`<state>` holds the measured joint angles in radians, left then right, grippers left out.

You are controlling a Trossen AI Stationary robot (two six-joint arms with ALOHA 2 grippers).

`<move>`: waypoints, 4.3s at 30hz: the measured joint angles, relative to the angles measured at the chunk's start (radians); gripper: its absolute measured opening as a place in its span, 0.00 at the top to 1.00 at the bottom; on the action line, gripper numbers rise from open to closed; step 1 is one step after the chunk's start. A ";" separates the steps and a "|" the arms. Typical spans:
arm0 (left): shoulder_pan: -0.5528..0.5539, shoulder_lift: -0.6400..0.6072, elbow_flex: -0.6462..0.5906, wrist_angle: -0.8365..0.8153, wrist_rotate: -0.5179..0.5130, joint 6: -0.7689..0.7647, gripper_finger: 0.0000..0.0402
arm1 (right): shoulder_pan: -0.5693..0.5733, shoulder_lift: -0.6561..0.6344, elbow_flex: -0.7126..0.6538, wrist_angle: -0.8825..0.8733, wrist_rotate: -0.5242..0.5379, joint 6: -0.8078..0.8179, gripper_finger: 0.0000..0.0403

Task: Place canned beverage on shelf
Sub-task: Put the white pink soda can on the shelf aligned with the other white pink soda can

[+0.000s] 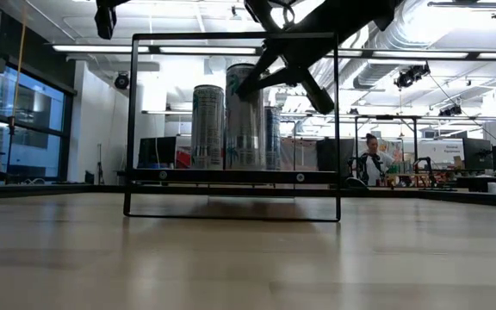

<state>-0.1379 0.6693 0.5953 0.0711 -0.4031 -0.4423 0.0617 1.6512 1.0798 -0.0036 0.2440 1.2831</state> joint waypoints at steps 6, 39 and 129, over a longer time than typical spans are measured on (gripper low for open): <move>0.000 0.000 0.000 0.000 -0.001 -0.001 1.00 | -0.038 0.000 0.000 0.029 0.034 -0.006 1.00; 0.000 0.000 0.000 0.000 -0.005 0.010 1.00 | -0.003 -0.002 0.353 -0.425 -0.025 -0.533 1.00; 0.000 0.000 0.000 0.003 0.032 0.080 1.00 | -0.096 0.544 0.834 -1.272 -0.020 -0.283 0.44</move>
<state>-0.1379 0.6689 0.5953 0.0742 -0.3714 -0.3621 -0.0340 2.1956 1.9137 -1.2753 0.2242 1.0003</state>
